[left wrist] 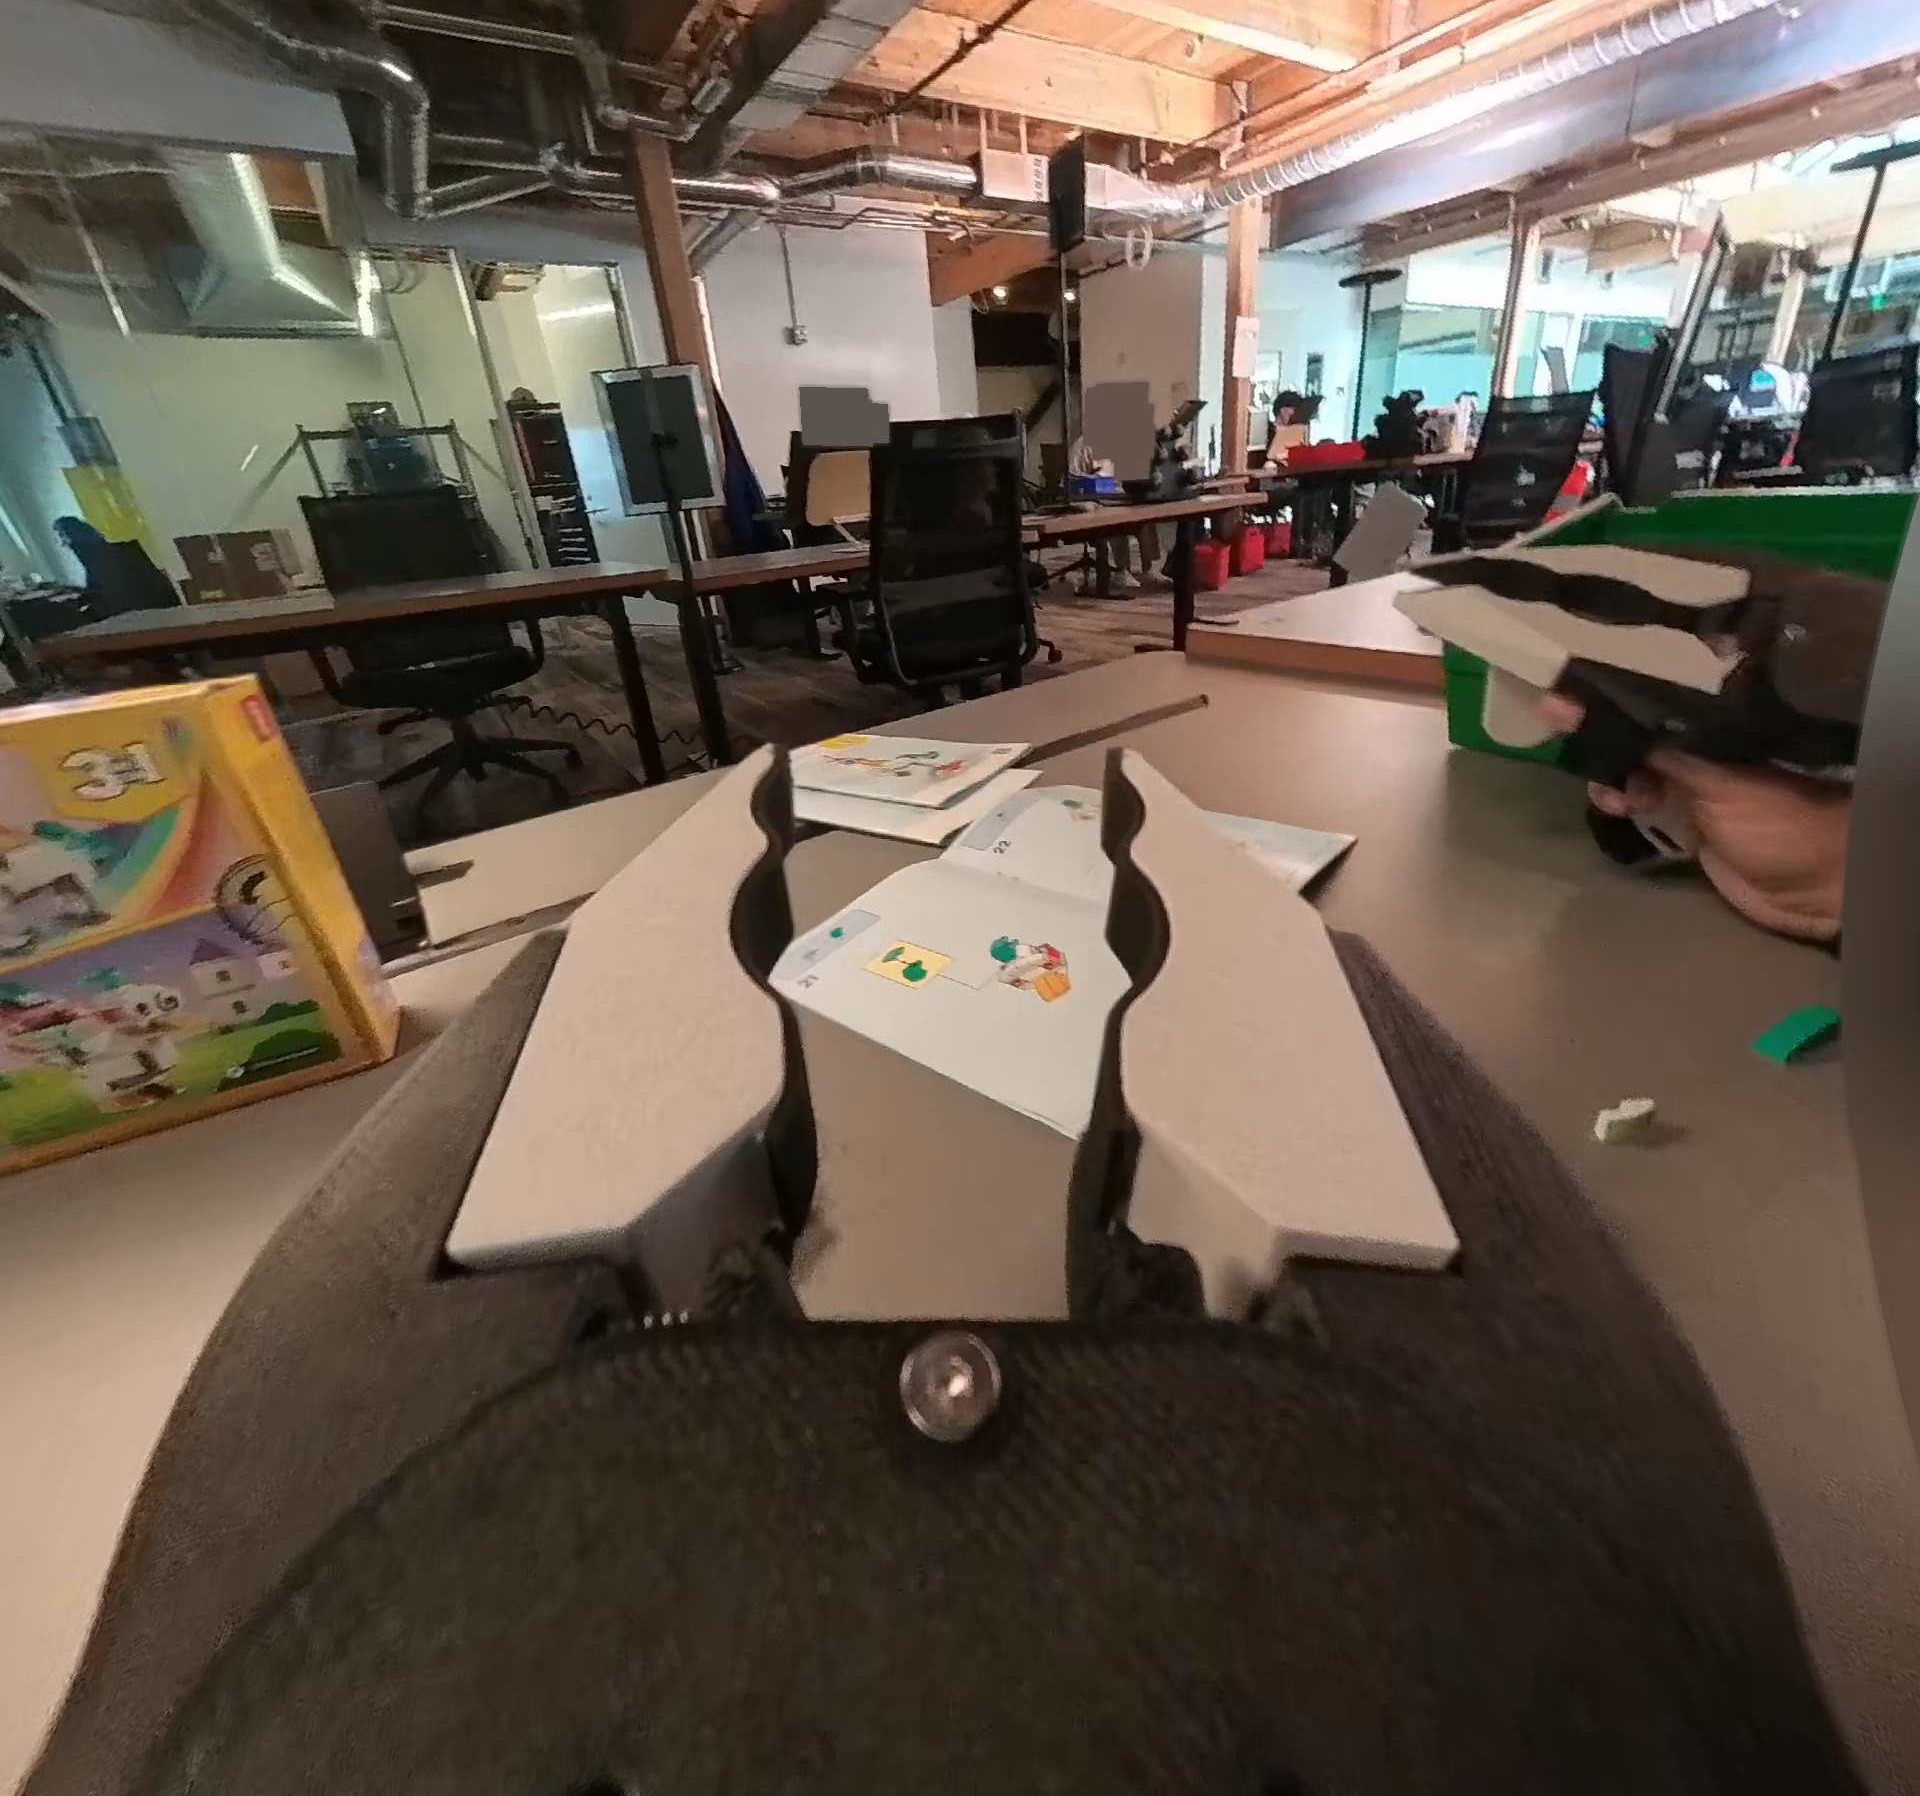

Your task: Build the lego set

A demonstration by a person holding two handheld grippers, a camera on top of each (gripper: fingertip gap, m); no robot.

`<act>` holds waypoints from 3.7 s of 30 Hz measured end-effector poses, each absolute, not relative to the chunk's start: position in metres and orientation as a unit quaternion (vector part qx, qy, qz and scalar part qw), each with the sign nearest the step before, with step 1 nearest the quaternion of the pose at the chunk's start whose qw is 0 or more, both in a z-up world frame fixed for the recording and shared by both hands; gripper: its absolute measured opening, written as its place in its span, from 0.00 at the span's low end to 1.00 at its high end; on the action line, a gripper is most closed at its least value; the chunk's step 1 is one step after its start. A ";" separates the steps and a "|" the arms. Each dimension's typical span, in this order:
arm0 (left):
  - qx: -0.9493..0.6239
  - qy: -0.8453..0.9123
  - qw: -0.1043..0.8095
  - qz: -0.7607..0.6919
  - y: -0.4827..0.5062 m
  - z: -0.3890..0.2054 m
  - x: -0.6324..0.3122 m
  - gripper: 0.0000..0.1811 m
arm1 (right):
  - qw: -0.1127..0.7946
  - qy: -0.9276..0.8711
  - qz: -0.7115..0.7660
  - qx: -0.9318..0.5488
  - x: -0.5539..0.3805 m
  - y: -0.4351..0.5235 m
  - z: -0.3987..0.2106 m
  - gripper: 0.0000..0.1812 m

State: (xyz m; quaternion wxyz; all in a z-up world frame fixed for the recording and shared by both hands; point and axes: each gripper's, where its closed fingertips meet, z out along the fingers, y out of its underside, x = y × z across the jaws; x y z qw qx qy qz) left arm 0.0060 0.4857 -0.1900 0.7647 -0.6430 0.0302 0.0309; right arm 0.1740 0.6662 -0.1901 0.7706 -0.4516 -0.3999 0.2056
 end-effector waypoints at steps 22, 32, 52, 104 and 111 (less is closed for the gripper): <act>-0.617 -0.061 0.785 -0.012 0.466 -0.179 -0.045 0.33 | 0.762 -0.393 0.220 -0.466 0.175 0.667 -0.193 0.08; -0.622 -0.066 0.780 -0.009 0.467 -0.182 -0.047 0.32 | 0.751 -0.397 0.232 -0.474 0.172 0.667 -0.197 0.08; -0.629 -0.068 0.773 -0.037 0.473 -0.187 -0.041 0.32 | 0.745 -0.415 0.224 -0.472 0.168 0.663 -0.201 0.08; -0.861 -0.034 0.502 -0.077 0.478 -0.295 -0.070 0.42 | 0.410 -0.683 0.446 -0.409 0.102 0.486 -0.240 0.25; -0.874 0.067 0.480 -0.038 0.485 -0.301 -0.072 0.29 | 0.411 -0.665 0.473 -0.407 0.103 0.486 -0.232 0.25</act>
